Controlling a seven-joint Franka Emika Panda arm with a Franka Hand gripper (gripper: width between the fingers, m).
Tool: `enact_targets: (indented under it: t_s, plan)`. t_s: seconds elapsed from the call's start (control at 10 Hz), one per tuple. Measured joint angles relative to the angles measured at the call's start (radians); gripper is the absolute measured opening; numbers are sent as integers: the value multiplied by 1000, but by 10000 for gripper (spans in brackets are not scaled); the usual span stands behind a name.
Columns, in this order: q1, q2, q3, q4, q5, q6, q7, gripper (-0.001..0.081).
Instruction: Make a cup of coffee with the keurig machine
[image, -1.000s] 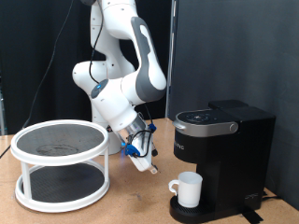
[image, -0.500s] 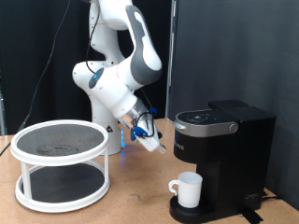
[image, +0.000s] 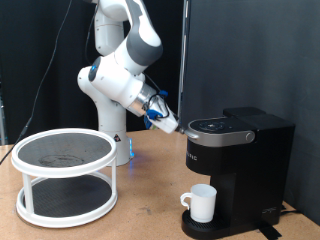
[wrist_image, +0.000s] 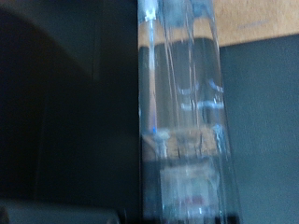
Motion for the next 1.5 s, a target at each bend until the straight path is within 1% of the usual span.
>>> enact_targets:
  t_s: [0.5,0.8,1.0,1.1,1.2,1.3,1.5]
  plan:
    - [0,-172,1,13,-57,-67,160,734]
    - [-1,-260,0,27,-69,-116,267,734]
    - [-1,-259,7,31,-69,-97,264,734]
    - [-2,-259,28,49,-93,-61,274,734]
    - [-6,-259,62,83,-175,-31,306,734]
    - [-19,-259,107,122,-287,-7,353,734]
    - [-66,-259,216,193,-517,60,475,734]
